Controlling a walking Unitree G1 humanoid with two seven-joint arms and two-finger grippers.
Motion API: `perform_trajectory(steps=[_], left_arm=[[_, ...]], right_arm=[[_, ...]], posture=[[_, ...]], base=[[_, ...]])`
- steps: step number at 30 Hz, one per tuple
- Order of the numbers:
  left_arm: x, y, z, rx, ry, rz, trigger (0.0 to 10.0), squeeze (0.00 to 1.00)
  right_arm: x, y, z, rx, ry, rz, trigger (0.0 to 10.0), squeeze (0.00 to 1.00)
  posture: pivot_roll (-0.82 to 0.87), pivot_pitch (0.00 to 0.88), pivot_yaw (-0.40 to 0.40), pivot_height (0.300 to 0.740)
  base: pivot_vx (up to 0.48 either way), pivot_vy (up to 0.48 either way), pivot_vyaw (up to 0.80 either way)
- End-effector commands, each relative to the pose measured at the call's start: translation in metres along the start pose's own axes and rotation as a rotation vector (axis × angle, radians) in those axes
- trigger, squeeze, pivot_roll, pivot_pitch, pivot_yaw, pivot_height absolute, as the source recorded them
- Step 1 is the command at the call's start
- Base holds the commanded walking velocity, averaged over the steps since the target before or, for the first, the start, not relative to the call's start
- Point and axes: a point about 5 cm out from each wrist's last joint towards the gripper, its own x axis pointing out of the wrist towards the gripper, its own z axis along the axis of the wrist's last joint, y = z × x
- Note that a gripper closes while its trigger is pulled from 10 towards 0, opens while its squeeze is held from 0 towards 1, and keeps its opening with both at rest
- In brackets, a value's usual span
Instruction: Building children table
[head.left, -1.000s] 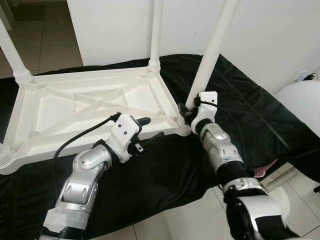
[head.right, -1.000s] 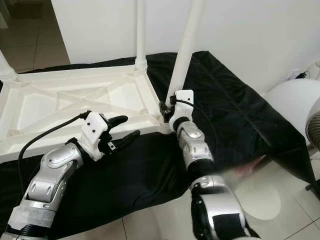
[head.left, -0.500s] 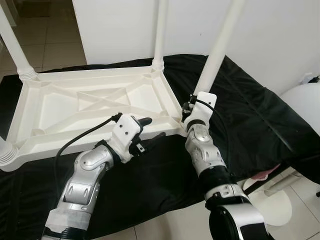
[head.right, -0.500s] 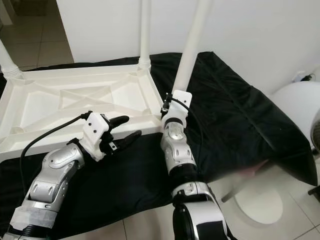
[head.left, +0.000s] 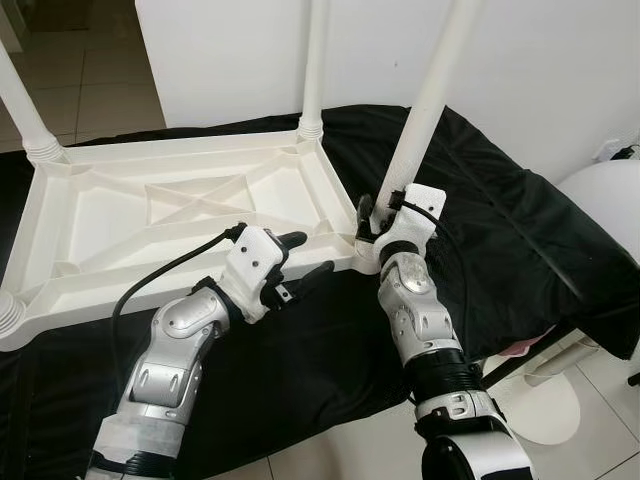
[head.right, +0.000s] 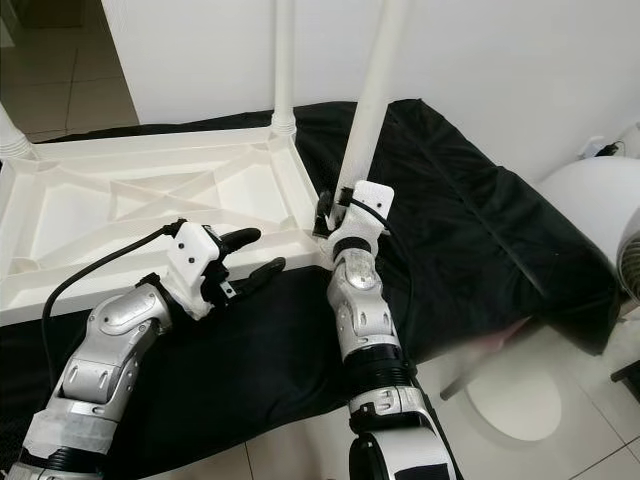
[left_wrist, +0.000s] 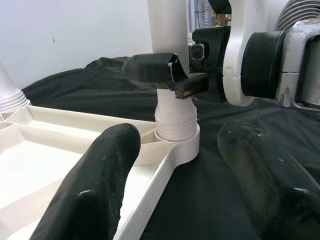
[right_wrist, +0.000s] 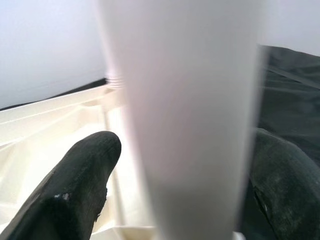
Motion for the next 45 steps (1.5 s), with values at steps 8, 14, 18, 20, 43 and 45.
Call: perform_trajectory(steps=[8,14,18,20,43,45], left_arm=[[0.000,0.001,-0.001,0.005,0.008,0.091,10.0,0.00],[0.004,-0.006,-0.002,-0.024,0.005,0.076,10.0,0.00],[0.012,-0.019,-0.004,-0.091,0.028,0.037,10.0,0.00],[0.014,-0.023,-0.004,-0.112,0.034,0.027,10.0,0.00],[0.026,-0.032,0.000,-0.179,0.036,0.002,10.0,0.00],[0.026,-0.031,0.001,-0.178,0.035,0.001,10.0,0.00]], right_arm=[[-0.002,-0.020,-0.006,-0.031,0.054,0.147,10.0,0.00],[0.004,-0.050,-0.006,-0.121,0.088,0.288,10.0,0.00],[0.008,-0.066,-0.010,-0.222,0.121,0.395,10.0,0.00],[0.009,-0.070,-0.011,-0.243,0.133,0.427,10.0,0.00],[0.029,-0.071,-0.010,-0.353,0.231,0.632,10.0,0.00],[0.030,-0.069,-0.012,-0.345,0.274,0.648,10.0,0.00]], posture=[[-0.01,0.026,-0.060,0.740],[-0.01,0.032,-0.057,0.740],[-0.01,0.044,-0.052,0.740],[-0.01,0.044,-0.051,0.740],[-0.01,0.040,-0.027,0.740],[-0.01,0.038,-0.028,0.740]], base=[[0.000,0.000,0.00],[0.000,0.000,0.00],[0.000,0.000,0.00],[0.000,0.000,0.00],[0.000,0.000,0.00],[0.000,0.000,0.00]])
